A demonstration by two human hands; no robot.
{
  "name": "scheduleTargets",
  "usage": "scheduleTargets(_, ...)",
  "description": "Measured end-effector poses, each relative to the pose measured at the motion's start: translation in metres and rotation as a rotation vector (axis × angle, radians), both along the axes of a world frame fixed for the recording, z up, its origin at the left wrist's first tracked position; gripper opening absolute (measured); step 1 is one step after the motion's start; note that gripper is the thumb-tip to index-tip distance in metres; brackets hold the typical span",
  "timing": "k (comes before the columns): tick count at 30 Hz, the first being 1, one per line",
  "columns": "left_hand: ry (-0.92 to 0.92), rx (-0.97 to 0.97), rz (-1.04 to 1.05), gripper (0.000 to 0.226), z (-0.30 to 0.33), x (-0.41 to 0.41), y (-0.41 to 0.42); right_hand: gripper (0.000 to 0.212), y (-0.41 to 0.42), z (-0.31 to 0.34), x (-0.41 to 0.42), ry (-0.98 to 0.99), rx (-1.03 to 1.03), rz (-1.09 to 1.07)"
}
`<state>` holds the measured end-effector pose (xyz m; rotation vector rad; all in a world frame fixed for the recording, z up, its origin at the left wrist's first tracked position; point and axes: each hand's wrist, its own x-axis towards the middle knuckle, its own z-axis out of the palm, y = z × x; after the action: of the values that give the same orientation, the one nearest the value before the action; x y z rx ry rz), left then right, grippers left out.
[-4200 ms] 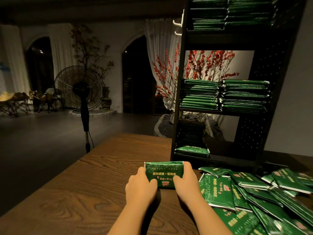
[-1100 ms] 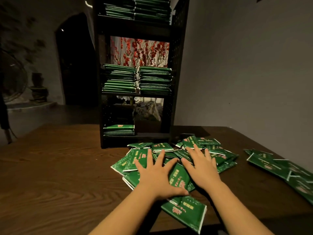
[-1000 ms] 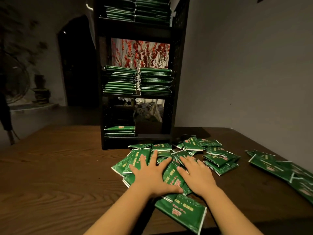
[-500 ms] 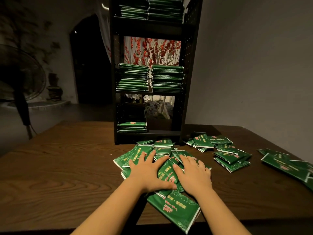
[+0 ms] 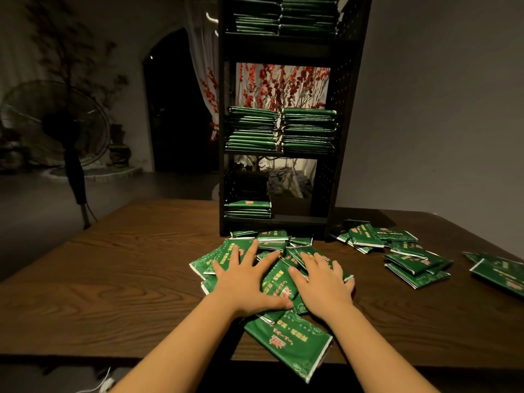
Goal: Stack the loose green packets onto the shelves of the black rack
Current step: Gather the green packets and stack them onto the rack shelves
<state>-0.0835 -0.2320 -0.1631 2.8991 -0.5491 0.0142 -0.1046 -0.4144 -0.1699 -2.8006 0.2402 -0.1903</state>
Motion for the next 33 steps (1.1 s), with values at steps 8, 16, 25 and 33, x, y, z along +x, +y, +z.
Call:
scheduleTargets(8, -0.097, -0.054, -0.151, 0.083, -0.001, -0.028, 0.008, 0.066, 0.001, 0.004, -0.031, -0.038, 0.112, -0.003)
scheduleTargets(16, -0.004, 0.023, -0.254, 0.101, -0.008, -0.038, 0.021, 0.065, 0.006, 0.002, -0.065, -0.027, 0.057, 0.068)
scheduleTargets(25, -0.048, -0.085, -0.027, 0.099, -0.007, -0.041, 0.012, 0.139, -0.025, 0.015, -0.059, 0.215, 0.036, 0.346)
scheduleTargets(33, -0.142, -0.308, -0.330, 0.074, -0.005, -0.048, 0.015, 0.118, -0.036, 0.015, -0.046, 0.091, -0.110, 0.275)
